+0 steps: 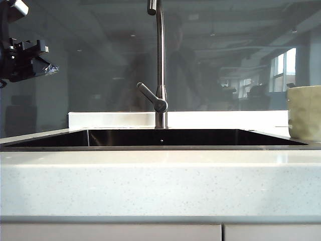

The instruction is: Pick up the mug next to the sink, go to the faucet to get some water, pour the water into the sink, and finally put the mug back to its place.

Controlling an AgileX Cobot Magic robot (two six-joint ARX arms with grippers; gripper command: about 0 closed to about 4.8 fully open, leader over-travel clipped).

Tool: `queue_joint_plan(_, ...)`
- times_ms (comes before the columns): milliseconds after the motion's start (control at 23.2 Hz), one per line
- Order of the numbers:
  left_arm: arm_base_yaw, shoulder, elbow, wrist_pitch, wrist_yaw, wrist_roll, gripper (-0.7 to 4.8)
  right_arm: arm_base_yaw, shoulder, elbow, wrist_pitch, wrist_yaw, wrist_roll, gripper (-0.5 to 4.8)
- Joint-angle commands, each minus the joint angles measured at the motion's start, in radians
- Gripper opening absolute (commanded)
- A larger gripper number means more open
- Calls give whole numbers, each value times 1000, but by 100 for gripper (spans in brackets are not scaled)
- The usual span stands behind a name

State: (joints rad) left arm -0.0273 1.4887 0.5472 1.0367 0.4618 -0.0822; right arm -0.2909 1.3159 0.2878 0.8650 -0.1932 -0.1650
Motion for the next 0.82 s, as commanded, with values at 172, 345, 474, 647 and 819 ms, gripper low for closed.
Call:
queue_joint_plan(172, 2, -3, 3, 20, 7, 2, -6, 0, 69, 4, 95, -9, 12, 157)
queue_joint_plan(345, 2, -3, 3, 20, 6, 2, -6, 0, 82, 4, 120, -9, 12, 157)
queue_joint_plan(474, 2, -3, 3, 20, 6, 2, -6, 0, 82, 4, 137, -8, 12, 153)
queue_joint_plan(647, 2, -3, 3, 20, 6, 2, -6, 0, 82, 4, 141, -8, 12, 132)
queue_joint_plan(819, 2, -3, 3, 20, 6, 2, -6, 0, 82, 4, 141, -8, 13, 71)
